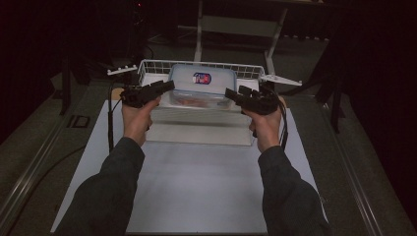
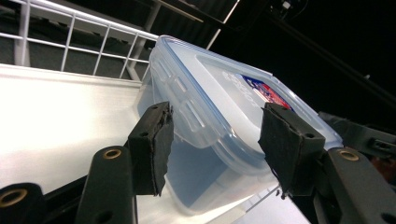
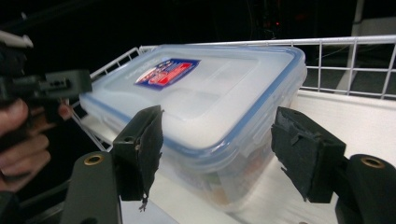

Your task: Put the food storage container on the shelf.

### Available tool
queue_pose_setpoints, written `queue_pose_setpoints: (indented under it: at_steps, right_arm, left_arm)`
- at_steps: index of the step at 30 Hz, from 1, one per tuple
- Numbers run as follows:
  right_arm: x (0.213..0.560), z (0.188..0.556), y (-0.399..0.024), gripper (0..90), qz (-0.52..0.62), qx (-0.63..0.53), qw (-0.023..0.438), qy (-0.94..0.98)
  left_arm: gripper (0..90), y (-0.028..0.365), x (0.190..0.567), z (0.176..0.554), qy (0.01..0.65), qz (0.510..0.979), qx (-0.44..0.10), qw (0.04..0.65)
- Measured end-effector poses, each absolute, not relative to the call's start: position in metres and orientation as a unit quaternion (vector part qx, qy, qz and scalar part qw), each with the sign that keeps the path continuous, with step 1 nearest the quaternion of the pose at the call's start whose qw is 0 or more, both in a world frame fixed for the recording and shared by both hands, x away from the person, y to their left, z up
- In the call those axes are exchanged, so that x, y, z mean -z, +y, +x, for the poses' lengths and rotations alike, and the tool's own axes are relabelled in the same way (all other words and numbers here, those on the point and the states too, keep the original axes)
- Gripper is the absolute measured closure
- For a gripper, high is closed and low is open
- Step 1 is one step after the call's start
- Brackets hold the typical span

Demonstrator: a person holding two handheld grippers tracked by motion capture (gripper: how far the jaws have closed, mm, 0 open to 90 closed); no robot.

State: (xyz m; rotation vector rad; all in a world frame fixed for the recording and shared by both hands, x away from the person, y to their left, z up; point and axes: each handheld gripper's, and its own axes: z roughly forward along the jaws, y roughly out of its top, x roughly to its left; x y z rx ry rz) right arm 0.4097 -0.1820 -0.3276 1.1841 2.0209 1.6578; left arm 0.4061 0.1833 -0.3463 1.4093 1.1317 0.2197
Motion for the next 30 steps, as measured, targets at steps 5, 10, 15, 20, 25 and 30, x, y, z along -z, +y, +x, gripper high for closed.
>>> queue_pose_setpoints:
  at_steps: [5,10,15,20,25,30]
  right_arm:
    - [0.325,0.401,-0.183,35.7,0.388,-0.555,0.149,0.720]
    - [0.335,0.390,-0.181,58.2,0.381,-0.536,0.154,0.737]
    - [0.348,0.384,-0.175,85.1,0.356,-0.523,0.160,0.758]
    - [0.352,0.385,-0.159,89.6,0.333,-0.506,0.182,0.774]
    - [0.355,0.394,-0.150,89.8,0.338,-0.475,0.208,0.785]
    - [0.358,0.400,-0.149,89.3,0.355,-0.472,0.210,0.779]
  left_arm:
    - [43.7,0.186,0.343,0.398,0.486,0.617,-0.108,0.610]
    - [43.9,0.187,0.345,0.388,0.474,0.628,-0.112,0.608]
    - [44.6,0.188,0.347,0.376,0.458,0.634,-0.113,0.613]
    - [44.7,0.189,0.348,0.366,0.445,0.639,-0.111,0.617]
    - [44.6,0.188,0.348,0.357,0.430,0.652,-0.114,0.613]
    - [44.3,0.185,0.350,0.350,0.417,0.666,-0.115,0.608]
